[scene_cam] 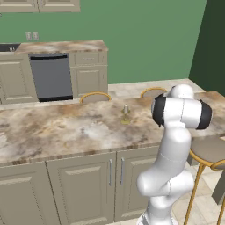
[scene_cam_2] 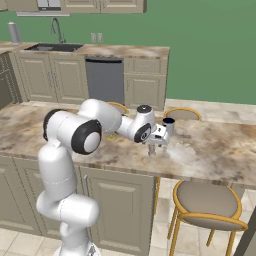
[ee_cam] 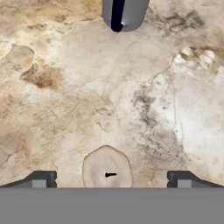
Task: Pick the candle and candle from the dining table and place them in the open cabinet. Close the cabinet after placing the objects.
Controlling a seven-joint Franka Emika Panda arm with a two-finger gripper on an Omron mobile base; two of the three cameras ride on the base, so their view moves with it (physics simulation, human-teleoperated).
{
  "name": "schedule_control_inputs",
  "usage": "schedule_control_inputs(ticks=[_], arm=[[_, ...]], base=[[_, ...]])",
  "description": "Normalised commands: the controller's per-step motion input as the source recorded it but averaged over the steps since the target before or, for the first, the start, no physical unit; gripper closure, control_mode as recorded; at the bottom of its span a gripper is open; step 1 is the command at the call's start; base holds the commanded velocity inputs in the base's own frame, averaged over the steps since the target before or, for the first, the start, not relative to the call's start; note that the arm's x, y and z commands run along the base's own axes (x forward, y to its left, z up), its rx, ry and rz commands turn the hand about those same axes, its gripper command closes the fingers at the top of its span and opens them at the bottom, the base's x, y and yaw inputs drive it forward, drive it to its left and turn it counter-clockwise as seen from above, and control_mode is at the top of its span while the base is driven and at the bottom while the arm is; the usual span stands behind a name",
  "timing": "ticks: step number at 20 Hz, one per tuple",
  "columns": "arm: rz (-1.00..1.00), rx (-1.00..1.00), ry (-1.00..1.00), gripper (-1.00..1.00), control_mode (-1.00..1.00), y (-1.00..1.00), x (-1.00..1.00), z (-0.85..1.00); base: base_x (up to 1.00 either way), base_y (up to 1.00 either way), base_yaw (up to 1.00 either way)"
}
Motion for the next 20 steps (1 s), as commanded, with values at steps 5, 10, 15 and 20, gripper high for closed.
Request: schedule_control_inputs(ticks=[5, 10, 15, 20], arm=[[0.00, 0.00, 0.00, -1.00, -1.00, 0.00, 0.07, -0.10], [0.00, 0.00, 0.00, -1.00, -1.00, 0.00, 0.06, -0.12], [0.00, 0.00, 0.00, -1.00, -1.00, 0.00, 0.00, -0.13], [0.00, 0.00, 0.00, 1.00, -1.00, 0.00, 0.02, -0.12]], base=[[0.00, 0.00, 0.00], [0.00, 0.00, 0.00], [0.00, 0.00, 0.00], [0.00, 0.00, 0.00]])
